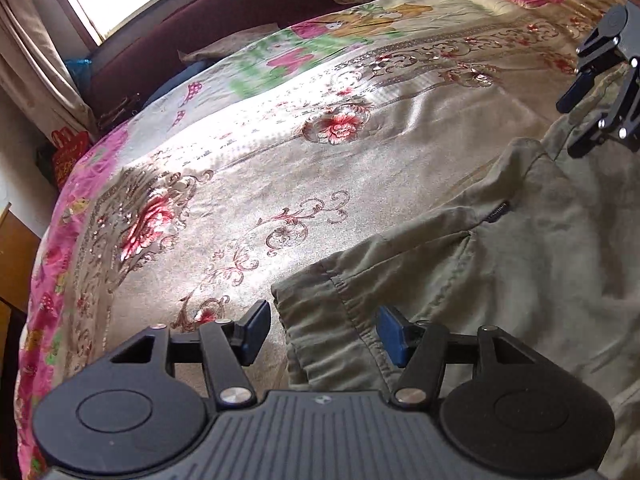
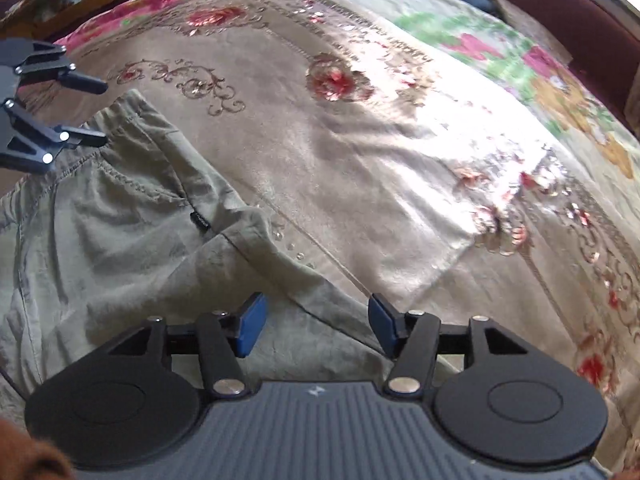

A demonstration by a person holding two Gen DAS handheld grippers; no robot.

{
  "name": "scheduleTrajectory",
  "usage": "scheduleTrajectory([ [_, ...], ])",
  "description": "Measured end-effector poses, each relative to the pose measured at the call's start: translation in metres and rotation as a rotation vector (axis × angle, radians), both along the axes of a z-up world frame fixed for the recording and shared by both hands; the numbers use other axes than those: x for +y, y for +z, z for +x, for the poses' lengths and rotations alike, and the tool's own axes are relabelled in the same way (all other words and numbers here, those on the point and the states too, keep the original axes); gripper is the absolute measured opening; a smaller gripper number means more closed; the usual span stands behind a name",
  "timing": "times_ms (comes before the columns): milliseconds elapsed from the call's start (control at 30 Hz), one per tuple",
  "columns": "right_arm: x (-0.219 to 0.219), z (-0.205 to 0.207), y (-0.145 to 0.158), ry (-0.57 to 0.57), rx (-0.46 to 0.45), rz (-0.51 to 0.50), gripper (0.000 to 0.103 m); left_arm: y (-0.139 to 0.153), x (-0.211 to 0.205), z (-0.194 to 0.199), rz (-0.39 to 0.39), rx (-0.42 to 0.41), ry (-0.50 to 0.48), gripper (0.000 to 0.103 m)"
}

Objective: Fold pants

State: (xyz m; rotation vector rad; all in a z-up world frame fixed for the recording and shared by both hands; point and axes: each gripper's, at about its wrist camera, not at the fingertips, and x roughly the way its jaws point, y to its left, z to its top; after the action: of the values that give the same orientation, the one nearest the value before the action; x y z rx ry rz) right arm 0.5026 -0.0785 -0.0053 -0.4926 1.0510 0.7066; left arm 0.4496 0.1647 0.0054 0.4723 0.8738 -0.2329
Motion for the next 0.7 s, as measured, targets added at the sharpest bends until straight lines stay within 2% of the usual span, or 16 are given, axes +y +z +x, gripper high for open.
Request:
scheduleTrajectory([
  [133,0.01,0.005,-0.018,0.12,0.034,-0.061,0.058,-0.019,-0.001,0.019,0.006,0.036,-0.028,0.072],
  [200,0.011,0.009,-0.023,0.146,0.044,-0.068,0.058,-0.026,-0.002,0.024,0.007,0.066,-0.059,0.083],
  [233,0.011,0.012,-0.023,0.151,0.049,-0.065,0.059,-0.029,-0.002,0.026,0.007,0.07,-0.07,0.085],
  [300,0.01,0.017,-0.022,0.154,0.053,-0.048,0.059,-0.032,-0.002,0.031,0.021,0.06,-0.079,0.098],
  [433,0.012,0.023,-0.024,0.185,0.069,-0.047,0.058,-0.029,0.001,0.037,0.003,0.08,-0.088,0.098],
  [567,0.019,0.024,-0.025,0.219,0.065,-0.065,0.058,-0.031,-0.003,0.036,0.031,0.091,-0.134,0.089],
  [633,0.021,0.024,-0.025,0.222,0.06,-0.067,0.058,-0.028,-0.009,0.036,0.045,0.102,-0.155,0.072],
  [667,0.023,0.023,-0.026,0.218,0.058,-0.067,0.052,-0.027,-0.011,0.035,0.052,0.108,-0.161,0.058],
  [700,0.024,0.021,-0.026,0.212,0.067,-0.069,0.045,-0.026,-0.013,0.034,0.058,0.113,-0.169,0.051],
])
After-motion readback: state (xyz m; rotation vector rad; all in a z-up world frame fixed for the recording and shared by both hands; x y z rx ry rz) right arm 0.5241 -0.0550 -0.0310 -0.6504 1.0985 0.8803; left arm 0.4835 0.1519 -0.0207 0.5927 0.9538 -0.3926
